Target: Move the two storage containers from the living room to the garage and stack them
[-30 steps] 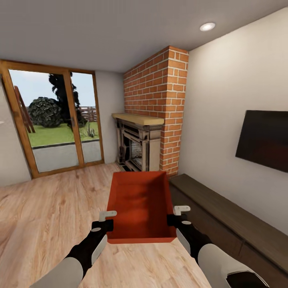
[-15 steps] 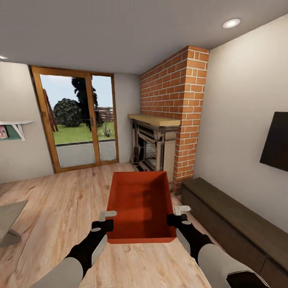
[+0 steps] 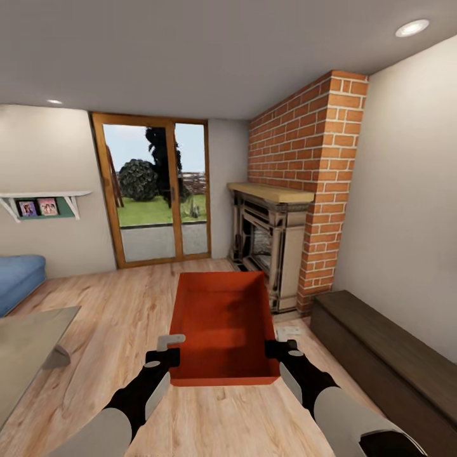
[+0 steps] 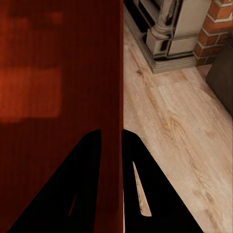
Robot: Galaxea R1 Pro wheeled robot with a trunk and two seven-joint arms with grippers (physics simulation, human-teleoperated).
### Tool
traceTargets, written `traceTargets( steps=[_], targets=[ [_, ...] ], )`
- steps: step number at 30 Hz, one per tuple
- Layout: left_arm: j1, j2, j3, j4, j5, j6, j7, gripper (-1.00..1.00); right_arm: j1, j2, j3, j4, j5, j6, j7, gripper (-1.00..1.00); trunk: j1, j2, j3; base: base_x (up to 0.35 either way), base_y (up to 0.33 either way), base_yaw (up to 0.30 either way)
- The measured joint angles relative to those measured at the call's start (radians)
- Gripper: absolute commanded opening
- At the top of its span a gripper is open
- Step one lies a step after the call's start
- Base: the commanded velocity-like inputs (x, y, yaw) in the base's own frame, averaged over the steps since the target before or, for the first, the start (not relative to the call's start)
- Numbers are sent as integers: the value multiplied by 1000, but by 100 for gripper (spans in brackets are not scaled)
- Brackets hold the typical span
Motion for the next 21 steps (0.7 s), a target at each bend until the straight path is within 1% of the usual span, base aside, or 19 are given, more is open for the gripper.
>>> traceTargets(
  steps=[21],
  targets=[
    [0,0,-1,0,1,0,0,-100,0,0,0,0,0,-1,0,-100,0,0,11,0,0,264]
  ],
)
